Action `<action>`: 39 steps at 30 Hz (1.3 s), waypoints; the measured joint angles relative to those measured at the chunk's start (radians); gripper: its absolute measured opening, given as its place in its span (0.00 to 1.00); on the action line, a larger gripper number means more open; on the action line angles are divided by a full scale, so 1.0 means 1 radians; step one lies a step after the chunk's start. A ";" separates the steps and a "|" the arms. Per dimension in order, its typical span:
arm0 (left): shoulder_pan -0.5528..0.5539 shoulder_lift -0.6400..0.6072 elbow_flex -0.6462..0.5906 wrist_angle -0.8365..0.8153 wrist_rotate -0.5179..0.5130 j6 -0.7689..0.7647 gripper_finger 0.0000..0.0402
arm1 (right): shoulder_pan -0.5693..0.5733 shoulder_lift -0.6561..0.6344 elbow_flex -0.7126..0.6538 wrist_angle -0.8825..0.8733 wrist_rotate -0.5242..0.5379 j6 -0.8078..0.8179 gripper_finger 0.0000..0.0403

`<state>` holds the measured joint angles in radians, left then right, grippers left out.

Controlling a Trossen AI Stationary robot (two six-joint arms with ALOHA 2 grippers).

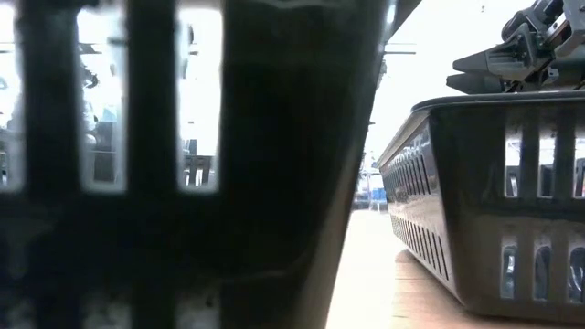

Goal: Stack baskets by color
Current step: Stack the bottom transparent bin on top of the top left transparent bin

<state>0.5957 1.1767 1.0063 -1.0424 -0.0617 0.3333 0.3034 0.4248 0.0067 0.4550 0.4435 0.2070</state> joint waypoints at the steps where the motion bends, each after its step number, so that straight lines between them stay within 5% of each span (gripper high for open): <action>1: -0.005 0.000 0.006 0.035 0.024 -0.012 0.61 | 0.000 0.000 0.000 0.000 0.000 0.000 0.37; 8: -0.064 -0.005 0.015 0.303 0.187 -0.056 0.59 | 0.000 0.000 0.000 0.000 0.000 0.000 0.37; 19: -0.199 -0.005 0.013 0.581 0.190 -0.183 0.48 | 0.000 0.000 0.000 0.000 0.000 0.000 0.37; 31: -0.330 0.026 -0.148 0.857 0.186 -0.257 0.40 | 0.000 0.000 0.000 0.000 0.000 0.000 0.37; 39: -0.440 0.005 -0.148 1.041 0.186 -0.131 0.35 | 0.000 0.000 0.000 0.000 0.000 0.000 0.37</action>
<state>0.1561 1.1817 0.8581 -0.0017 0.1246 0.2025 0.3033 0.4248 0.0067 0.4550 0.4435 0.2070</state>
